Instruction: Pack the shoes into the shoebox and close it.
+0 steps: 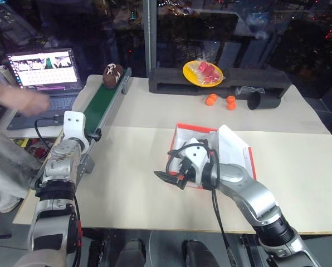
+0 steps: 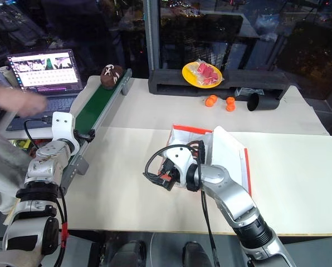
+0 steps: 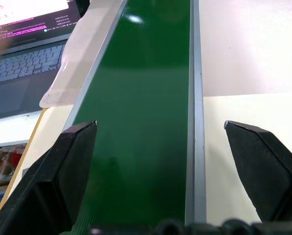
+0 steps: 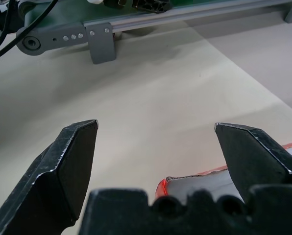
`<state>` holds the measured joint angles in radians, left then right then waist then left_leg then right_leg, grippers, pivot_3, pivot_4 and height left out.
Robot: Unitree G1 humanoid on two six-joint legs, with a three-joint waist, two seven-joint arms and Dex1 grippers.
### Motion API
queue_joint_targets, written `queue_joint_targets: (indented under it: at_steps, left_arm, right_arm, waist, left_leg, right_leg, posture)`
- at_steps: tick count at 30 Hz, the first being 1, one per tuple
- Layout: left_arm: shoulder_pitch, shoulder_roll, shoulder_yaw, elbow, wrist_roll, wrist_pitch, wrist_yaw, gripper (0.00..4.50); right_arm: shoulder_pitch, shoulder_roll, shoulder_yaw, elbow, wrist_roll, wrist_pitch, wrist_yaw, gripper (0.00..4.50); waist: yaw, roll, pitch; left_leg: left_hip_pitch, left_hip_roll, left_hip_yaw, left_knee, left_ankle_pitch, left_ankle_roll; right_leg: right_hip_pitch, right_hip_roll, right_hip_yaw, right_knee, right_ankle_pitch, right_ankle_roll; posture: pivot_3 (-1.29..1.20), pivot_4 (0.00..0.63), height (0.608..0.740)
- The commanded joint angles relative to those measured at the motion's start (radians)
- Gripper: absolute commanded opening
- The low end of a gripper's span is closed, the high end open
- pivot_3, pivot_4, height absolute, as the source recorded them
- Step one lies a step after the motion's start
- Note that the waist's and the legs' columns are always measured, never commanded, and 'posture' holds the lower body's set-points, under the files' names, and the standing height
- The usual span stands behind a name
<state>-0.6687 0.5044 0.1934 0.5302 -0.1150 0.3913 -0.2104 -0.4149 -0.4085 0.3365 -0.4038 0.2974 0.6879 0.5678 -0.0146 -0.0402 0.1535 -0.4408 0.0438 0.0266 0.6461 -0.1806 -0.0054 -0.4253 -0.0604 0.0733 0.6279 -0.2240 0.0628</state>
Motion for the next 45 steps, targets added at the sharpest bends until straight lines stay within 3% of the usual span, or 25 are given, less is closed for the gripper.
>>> queue_joint_targets:
  at_steps: [1, 45]
  left_arm:
    - [-0.026, 0.017, 0.002, -0.009, 0.013, -0.011, -0.001, 4.45]
    - [-0.031, 0.019, 0.018, 0.044, 0.025, -0.030, 0.055, 4.45]
  right_arm:
    - [0.000, 0.007, -0.025, -0.029, 0.002, 0.002, 0.000, 4.50]
    - [0.006, 0.009, -0.045, -0.012, -0.024, 0.018, -0.038, 4.50]
  waist:
    - [0.000, 0.000, 0.000]
    - [0.000, 0.000, 0.000]
  left_leg:
    - [0.000, 0.000, 0.000, 0.000, 0.000, 0.000]
    - [0.000, 0.000, 0.000, 0.001, 0.000, 0.000]
  right_leg:
    - [0.000, 0.000, 0.000, 0.000, 0.000, 0.000]
    - [0.000, 0.000, 0.000, 0.001, 0.000, 0.000]
  posture:
    - [0.00, 0.150, 0.728]
    - [0.00, 0.150, 0.728]
